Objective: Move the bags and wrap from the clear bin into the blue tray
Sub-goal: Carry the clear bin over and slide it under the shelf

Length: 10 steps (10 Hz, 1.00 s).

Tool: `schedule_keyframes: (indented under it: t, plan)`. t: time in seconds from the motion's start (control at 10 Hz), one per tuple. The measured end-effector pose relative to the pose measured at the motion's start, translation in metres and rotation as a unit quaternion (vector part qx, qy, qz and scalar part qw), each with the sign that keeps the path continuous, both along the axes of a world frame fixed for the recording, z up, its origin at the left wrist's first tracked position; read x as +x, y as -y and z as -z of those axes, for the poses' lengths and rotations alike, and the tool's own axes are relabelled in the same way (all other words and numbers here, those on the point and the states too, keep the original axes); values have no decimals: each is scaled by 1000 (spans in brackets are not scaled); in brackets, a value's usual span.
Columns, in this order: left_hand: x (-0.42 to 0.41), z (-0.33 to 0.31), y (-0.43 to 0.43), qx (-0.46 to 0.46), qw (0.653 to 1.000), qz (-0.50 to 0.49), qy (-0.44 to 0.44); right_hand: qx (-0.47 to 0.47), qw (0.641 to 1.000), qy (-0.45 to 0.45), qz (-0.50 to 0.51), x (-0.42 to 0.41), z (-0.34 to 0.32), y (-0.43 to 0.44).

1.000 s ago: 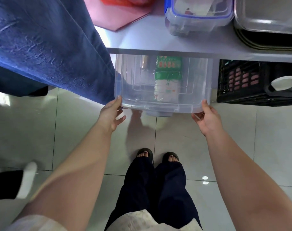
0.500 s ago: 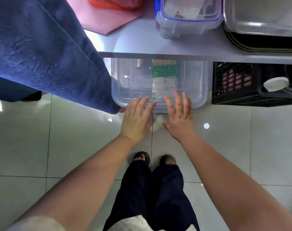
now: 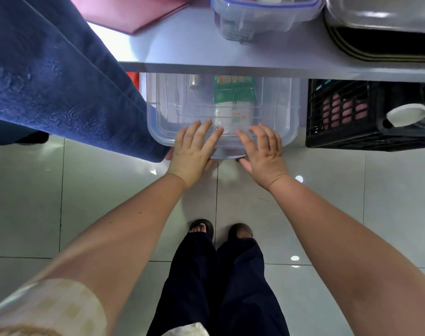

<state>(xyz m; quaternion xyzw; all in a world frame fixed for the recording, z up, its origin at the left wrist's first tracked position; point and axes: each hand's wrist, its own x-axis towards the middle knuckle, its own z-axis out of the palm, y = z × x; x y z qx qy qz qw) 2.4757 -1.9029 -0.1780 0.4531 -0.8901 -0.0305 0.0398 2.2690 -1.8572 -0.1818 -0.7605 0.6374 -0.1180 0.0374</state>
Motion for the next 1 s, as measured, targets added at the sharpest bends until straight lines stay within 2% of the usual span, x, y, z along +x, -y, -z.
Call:
schedule_keyframes:
  t: [0.3, 0.6, 0.7, 0.8, 0.9, 1.0]
  plan:
    - [1, -12, 14, 44, 999, -1, 17, -7, 1000, 15, 14, 2, -9, 14]
    - [-1, -10, 19, 6, 1000, 2, -6, -39, 996, 69, 30, 2, -11, 18]
    - [-3, -16, 20, 27, 1000, -4, 14, 10, 996, 78, 39, 4, -16, 20]
    - [-16, -43, 14, 76, 996, -38, 37, 116, 990, 63, 41, 3, -38, 21]
    - [-41, -95, 11, 91, 994, -18, 57, 149, 982, 101, 51, -6, -84, 21]
    - [-79, -160, 6, 57, 998, 5, 12, 61, 980, 167, 89, -39, -150, 12]
